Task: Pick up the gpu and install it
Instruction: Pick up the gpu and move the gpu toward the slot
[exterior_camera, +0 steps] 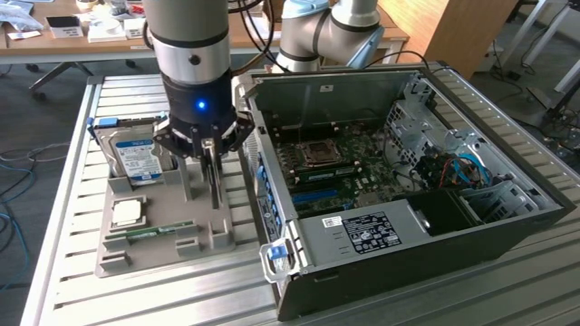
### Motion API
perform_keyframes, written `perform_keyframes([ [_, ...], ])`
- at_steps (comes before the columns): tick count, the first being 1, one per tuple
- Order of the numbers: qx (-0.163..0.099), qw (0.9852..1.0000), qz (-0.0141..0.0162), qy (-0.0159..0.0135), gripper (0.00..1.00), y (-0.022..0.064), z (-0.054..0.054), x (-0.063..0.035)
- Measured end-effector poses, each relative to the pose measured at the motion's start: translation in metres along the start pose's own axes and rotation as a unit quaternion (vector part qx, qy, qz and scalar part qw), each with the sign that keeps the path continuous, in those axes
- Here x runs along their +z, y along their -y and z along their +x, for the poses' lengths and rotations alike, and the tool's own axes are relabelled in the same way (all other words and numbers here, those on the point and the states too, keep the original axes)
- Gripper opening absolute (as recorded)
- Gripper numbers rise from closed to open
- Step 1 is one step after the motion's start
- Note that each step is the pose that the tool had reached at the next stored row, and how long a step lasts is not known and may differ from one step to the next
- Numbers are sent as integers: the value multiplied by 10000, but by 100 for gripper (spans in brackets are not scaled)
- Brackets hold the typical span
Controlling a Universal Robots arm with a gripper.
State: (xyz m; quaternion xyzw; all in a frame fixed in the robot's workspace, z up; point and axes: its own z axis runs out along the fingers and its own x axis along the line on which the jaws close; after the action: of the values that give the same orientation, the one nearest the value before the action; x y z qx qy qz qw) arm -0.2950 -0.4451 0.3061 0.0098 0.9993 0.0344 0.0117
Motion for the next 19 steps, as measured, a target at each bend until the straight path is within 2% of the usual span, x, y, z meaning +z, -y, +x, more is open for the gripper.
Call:
perform_keyframes([
  [12, 0, 10000, -19, 0, 27, -17, -10, -251],
  [19, 0, 10000, -23, -1, 27, -31, -17, -448],
])
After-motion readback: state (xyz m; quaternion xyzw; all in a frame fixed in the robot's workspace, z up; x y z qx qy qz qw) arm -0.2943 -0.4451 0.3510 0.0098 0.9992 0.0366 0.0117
